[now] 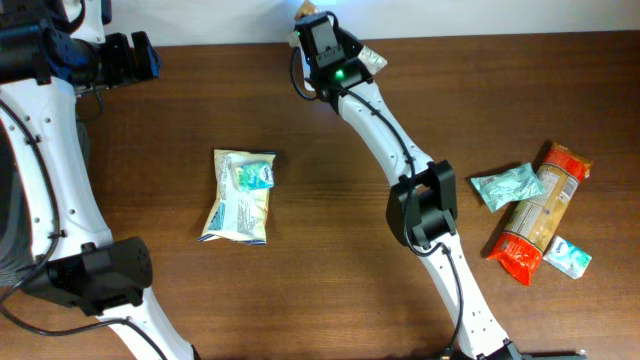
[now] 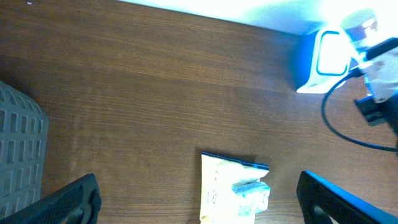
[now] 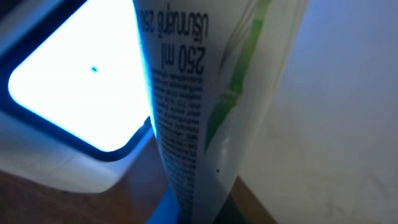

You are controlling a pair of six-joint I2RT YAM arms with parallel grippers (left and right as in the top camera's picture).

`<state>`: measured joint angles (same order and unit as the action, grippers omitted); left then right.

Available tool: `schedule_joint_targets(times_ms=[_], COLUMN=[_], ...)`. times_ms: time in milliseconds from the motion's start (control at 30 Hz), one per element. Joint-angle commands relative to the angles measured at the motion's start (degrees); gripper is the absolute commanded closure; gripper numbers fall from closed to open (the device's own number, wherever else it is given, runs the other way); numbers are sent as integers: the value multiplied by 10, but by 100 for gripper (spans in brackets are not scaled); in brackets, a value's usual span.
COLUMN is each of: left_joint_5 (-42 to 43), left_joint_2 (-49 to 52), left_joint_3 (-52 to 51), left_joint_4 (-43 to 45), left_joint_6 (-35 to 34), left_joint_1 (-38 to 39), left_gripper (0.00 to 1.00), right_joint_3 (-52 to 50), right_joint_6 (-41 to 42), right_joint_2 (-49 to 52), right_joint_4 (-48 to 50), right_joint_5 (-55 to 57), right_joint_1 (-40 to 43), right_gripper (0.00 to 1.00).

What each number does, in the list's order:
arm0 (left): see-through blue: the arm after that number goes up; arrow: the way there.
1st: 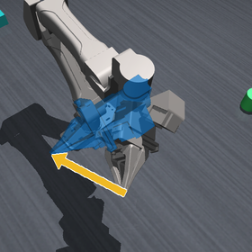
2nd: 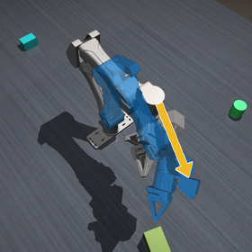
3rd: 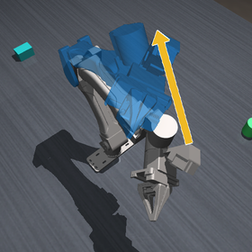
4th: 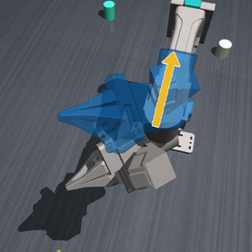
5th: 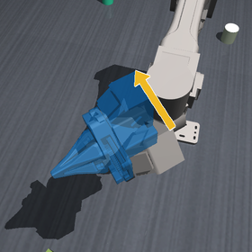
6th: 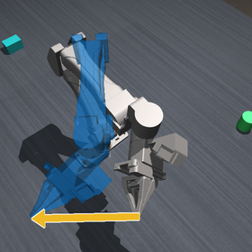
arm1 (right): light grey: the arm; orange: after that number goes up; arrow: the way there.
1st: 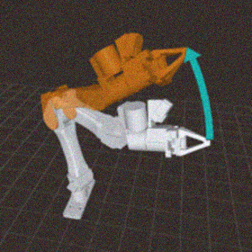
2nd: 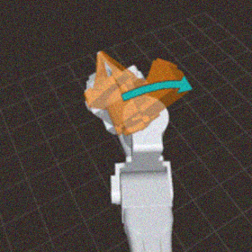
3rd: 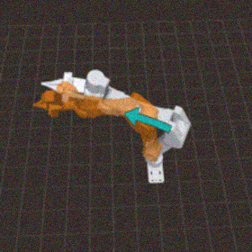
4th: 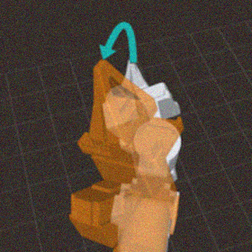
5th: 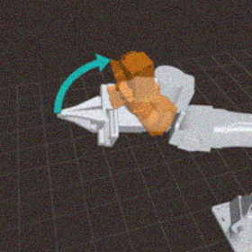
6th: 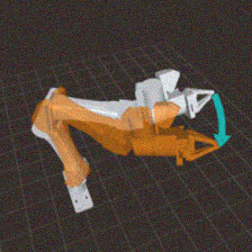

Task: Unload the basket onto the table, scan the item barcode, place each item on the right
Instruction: 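Lift the Pantene tube to the scanner window with the right gripper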

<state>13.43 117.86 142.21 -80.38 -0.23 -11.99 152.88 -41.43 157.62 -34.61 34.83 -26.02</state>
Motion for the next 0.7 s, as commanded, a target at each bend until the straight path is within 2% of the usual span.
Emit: schedule_joint_targets(times_ms=[0, 233, 500, 667], left_joint_5=[0, 0, 0, 0], left_joint_2=[4, 4, 4, 4], left_joint_3=[1, 1, 1, 1], left_joint_4=[1, 1, 1, 1], left_joint_6=[4, 4, 4, 4], left_joint_1=[-2, -2, -2, -2], left_gripper=[1, 1, 1, 1], right_joint_3=[-20, -26, -26, -26], right_joint_6=[-1, -2, -2, 17], right_joint_2=[-9, -9, -9, -52], right_joint_4=[28, 66, 65, 22], right_joint_5=[34, 94, 96, 62], right_joint_1=[2, 2, -8, -29], right_gripper=[96, 96, 96, 96])
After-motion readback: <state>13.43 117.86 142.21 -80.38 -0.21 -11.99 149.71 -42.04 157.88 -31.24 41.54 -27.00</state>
